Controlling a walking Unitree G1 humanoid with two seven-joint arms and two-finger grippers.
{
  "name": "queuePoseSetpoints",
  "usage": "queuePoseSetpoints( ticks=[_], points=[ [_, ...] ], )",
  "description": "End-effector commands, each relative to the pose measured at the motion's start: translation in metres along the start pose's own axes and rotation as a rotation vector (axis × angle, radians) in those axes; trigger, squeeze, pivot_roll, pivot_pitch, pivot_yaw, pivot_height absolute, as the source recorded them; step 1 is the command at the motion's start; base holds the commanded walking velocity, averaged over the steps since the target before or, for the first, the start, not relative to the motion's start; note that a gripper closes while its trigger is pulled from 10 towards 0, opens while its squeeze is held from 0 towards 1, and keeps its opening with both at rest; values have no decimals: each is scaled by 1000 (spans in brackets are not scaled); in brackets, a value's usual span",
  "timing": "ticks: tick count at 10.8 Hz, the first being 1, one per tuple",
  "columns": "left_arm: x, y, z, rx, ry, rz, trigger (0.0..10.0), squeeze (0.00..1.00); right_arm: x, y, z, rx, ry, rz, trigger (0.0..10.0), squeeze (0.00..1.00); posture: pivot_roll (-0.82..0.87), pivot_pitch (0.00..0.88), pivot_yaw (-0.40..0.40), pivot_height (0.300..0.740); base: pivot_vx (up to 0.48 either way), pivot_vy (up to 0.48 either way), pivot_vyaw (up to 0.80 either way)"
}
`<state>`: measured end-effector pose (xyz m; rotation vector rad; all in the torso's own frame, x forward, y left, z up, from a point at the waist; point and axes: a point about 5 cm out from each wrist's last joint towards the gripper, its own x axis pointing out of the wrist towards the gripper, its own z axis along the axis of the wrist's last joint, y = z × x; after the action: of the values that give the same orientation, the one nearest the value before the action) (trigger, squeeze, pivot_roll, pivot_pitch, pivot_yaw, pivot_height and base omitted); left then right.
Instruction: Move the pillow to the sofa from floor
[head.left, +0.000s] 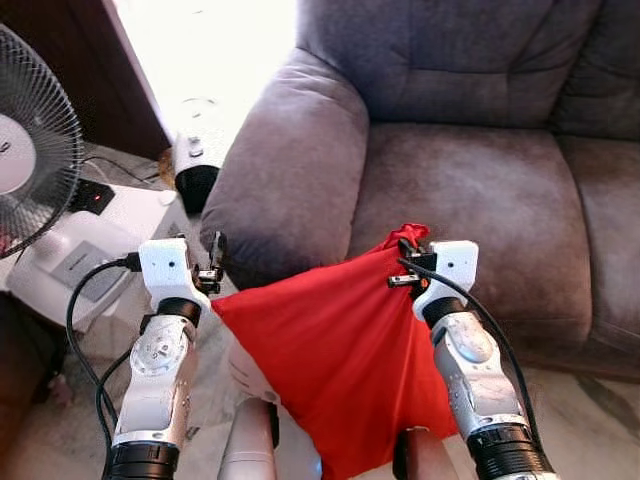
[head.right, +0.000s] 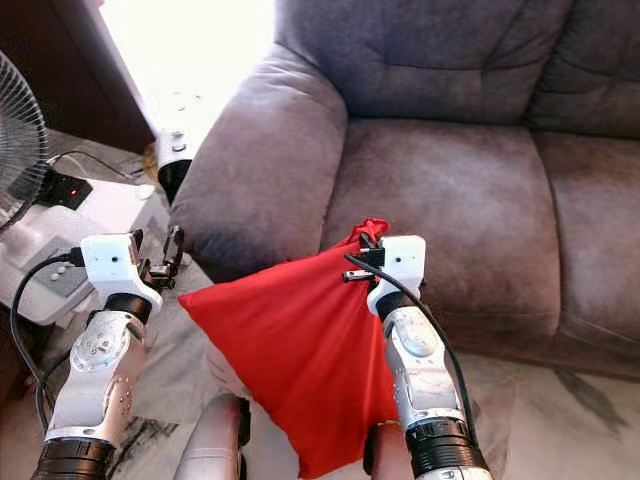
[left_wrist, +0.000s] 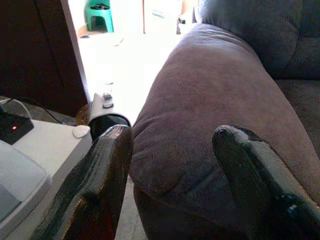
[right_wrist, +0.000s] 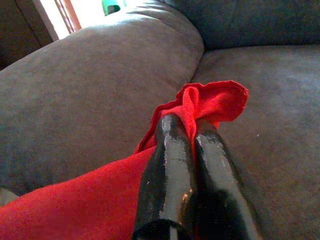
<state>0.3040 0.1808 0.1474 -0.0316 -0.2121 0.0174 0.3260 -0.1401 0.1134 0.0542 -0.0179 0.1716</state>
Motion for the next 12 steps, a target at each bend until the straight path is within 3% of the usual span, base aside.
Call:
queuePoseSetpoints(
  ticks=[1, 12],
  points=[
    [-2, 4, -4, 1, 9, 17, 10000, 0, 8, 2, 31, -3, -148, 10, 10000, 0, 124, 157, 15, 634, 0, 0, 0],
    [1, 4, -2, -5, -4, 22, 10000, 0, 11, 1, 35, -12, -164, 12, 10000, 0, 121, 143, 10, 634, 0, 0, 0]
  ],
)
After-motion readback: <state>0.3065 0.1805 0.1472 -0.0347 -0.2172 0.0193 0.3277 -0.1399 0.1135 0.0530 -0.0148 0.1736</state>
